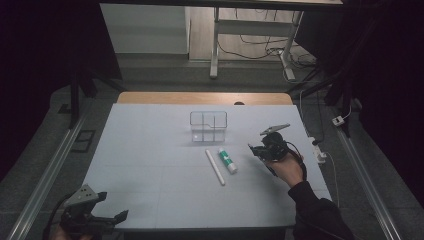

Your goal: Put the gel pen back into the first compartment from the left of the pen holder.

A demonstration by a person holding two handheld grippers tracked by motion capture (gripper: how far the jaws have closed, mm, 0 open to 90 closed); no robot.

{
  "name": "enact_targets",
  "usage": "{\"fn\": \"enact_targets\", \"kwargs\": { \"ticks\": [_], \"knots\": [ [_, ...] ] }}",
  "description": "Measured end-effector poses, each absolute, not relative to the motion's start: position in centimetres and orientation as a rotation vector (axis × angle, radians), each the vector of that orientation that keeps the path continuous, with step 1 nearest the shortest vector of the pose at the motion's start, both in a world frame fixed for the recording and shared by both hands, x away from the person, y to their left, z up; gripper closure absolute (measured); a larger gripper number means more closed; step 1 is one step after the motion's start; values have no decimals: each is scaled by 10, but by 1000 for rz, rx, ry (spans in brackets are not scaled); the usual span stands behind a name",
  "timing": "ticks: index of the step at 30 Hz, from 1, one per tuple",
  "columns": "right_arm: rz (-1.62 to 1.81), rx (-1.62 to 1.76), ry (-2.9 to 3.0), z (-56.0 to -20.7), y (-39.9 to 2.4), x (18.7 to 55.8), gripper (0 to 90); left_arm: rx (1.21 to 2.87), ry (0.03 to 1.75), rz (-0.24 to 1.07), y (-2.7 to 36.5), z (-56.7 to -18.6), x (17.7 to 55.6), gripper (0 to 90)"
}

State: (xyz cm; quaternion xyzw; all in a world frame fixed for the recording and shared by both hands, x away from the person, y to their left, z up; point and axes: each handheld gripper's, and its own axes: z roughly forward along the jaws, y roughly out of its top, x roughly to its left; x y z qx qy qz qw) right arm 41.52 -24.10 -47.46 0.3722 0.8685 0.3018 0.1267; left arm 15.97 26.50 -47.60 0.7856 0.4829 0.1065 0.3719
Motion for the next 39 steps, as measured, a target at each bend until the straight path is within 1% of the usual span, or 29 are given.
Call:
{"fn": "enact_targets", "kwargs": {
  "ticks": [10, 23, 39],
  "knots": [
    [1030, 1042, 2485, -459, -236, 410, 804, 2022, 1236, 266, 264, -476, 160, 37],
    [1219, 964, 2409, -438, -219, 405, 804, 2030, 1233, 269, 263, -476, 160, 37],
    [1291, 906, 2382, -428, -196, 407, 803, 2025, 1241, 269, 264, -476, 161, 35]
  ]
}}
